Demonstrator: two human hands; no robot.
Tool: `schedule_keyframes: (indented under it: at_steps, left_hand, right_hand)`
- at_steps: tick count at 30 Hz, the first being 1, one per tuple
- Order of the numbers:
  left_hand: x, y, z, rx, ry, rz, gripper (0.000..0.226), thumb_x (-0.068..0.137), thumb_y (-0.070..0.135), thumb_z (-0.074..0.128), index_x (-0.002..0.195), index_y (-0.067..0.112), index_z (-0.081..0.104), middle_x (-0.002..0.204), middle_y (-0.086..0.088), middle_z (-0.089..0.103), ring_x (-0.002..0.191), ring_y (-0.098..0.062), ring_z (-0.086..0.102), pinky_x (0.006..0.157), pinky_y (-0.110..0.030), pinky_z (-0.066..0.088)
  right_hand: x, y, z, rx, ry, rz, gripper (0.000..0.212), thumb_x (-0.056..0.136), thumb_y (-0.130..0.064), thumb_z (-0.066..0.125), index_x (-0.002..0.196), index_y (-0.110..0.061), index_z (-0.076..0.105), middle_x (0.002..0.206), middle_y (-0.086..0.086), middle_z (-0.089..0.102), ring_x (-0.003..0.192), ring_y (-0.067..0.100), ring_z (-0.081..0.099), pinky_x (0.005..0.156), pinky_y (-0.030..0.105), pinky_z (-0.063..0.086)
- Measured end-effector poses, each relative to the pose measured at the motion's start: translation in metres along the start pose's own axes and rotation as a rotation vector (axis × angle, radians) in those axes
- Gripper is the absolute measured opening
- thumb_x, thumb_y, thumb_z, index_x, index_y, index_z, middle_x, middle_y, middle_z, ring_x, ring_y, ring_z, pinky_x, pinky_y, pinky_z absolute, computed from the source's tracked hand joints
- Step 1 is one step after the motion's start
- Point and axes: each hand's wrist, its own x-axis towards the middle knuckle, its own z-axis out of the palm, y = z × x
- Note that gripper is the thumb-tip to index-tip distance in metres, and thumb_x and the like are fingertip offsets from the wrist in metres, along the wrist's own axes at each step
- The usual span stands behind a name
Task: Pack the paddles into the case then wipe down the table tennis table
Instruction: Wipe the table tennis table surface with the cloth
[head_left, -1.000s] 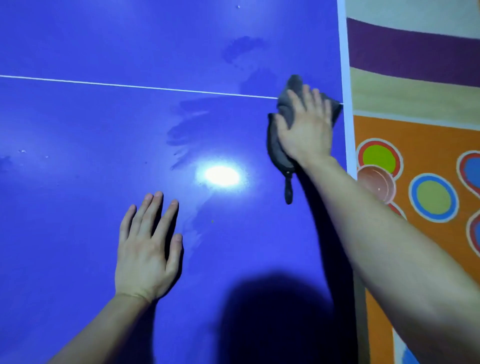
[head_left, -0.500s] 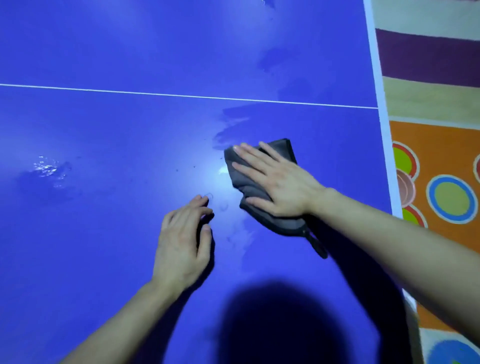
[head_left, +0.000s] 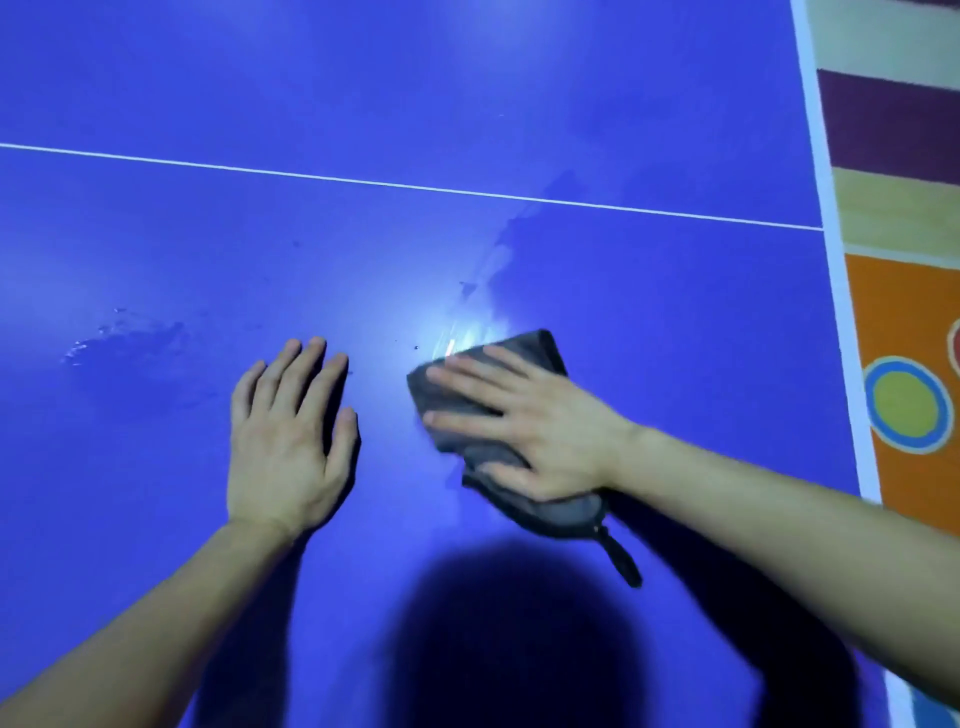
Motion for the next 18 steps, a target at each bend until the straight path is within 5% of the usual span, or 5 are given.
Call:
schedule_keyframes:
  at_steps: [6,8,12,14,18]
  left_hand:
    - [0.000,0.001,0.003,-0.008,0.014,-0.009,0.053,0.105,0.030,0.042,0.155,0.014,0.053,0.168,-0.007,0.042,0.159,-0.028,0.032,0.127,-0.057,0.024]
    - [0.002,0.000,0.004,-0.013,0.016,-0.003,0.053,0.105,0.028,0.042,0.155,0.014,0.053,0.168,-0.007,0.042,0.159,-0.029,0.032,0.127,-0.057,0.024]
    - [0.002,0.000,0.003,-0.001,0.012,0.000,0.053,0.104,0.026,0.042,0.155,0.013,0.053,0.169,-0.008,0.041,0.159,-0.030,0.032,0.127,-0.057,0.025]
    - [0.001,0.000,0.003,-0.002,0.016,0.002,0.053,0.105,0.025,0.042,0.156,0.013,0.052,0.169,-0.007,0.040,0.159,-0.029,0.031,0.128,-0.057,0.024]
    - [0.003,0.000,0.003,-0.009,0.030,0.000,0.053,0.103,0.025,0.045,0.154,0.014,0.054,0.168,-0.007,0.043,0.159,-0.028,0.033,0.128,-0.056,0.024]
  right_hand:
    - [0.074,0.152,-0.041,-0.062,0.262,0.849,0.078,0.099,-0.061,0.042,0.161,-0.014,0.047,0.180,0.018,0.020,0.167,0.034,0.017,0.136,0.052,0.008]
    - [0.078,0.102,-0.027,-0.029,0.270,0.733,0.077,0.102,-0.062,0.045,0.168,-0.022,0.039,0.180,0.017,0.020,0.168,0.032,0.015,0.135,0.056,0.009]
    - [0.039,-0.045,0.012,0.020,0.060,0.145,0.075,0.101,-0.060,0.057,0.168,-0.032,0.039,0.182,0.014,0.012,0.170,0.032,0.004,0.135,0.061,0.005]
    - [0.029,-0.044,0.015,0.023,-0.012,-0.038,0.072,0.104,-0.058,0.059,0.167,-0.028,0.043,0.182,0.009,0.014,0.170,0.027,0.005,0.136,0.059,0.008]
    - [0.072,0.058,-0.016,0.013,0.124,0.333,0.077,0.104,-0.063,0.055,0.168,-0.022,0.040,0.181,0.006,0.022,0.169,0.027,0.016,0.134,0.059,0.014]
